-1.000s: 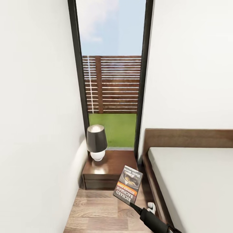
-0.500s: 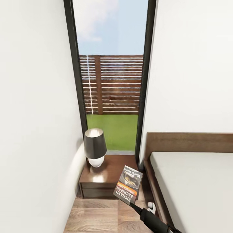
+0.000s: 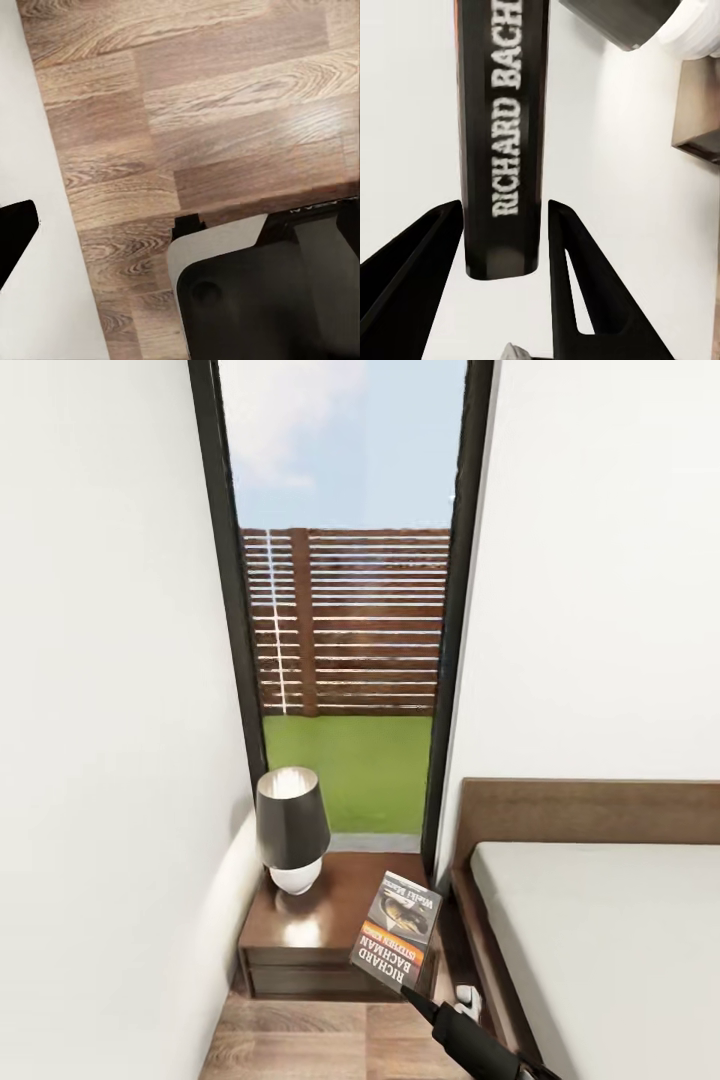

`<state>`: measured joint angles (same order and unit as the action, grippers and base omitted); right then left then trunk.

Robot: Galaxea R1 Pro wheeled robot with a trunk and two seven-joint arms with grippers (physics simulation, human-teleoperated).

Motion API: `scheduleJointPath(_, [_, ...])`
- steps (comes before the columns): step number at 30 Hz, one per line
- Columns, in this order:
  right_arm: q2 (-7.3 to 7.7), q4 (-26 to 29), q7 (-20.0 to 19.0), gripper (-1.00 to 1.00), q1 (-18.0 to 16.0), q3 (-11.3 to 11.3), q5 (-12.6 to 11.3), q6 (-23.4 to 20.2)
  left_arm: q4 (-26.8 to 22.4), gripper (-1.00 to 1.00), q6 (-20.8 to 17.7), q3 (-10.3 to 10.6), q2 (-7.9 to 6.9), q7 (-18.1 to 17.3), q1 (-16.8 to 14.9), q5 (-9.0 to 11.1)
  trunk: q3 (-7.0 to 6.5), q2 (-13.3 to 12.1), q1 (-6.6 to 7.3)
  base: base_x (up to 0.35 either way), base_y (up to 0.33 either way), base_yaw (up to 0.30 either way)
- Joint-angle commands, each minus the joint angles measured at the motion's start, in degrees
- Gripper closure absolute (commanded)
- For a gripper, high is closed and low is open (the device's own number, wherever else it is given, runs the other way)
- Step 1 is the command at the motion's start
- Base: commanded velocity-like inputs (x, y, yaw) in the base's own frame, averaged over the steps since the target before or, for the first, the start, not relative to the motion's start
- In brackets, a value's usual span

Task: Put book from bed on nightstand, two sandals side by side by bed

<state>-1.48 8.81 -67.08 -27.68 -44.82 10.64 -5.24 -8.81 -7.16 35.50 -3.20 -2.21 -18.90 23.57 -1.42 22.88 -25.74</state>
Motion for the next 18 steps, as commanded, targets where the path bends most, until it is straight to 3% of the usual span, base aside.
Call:
scheduleJointPath(1, [-0.06, 0.2, -0.2, 1.00, 0.0, -0.5, 0.4, -0.6, -0.1, -1.00, -0.2, 0.4, -0.05, -0.1, 0.0, 0.6, 0.02, 0.0, -0.04, 0.255, 0.109, 0.000])
scheduleJointPath(10, [-0.16, 0.2, -0.2, 1.00, 0.0, -0.5, 0.4, -0.6, -0.1, -1.00, 0.1, 0.4, -0.05, -0.1, 0.0, 0.6, 0.02, 0.0, -0.04, 0.273, 0.061, 0.000])
scheduleJointPath(18, [-0.23, 0.2, -0.1, 1.00, 0.0, -0.5, 0.4, -0.5, -0.1, -1.00, 0.1, 0.4, -0.05, -0.1, 0.0, 0.6, 0.02, 0.0, -0.04, 0.129, 0.009, 0.000])
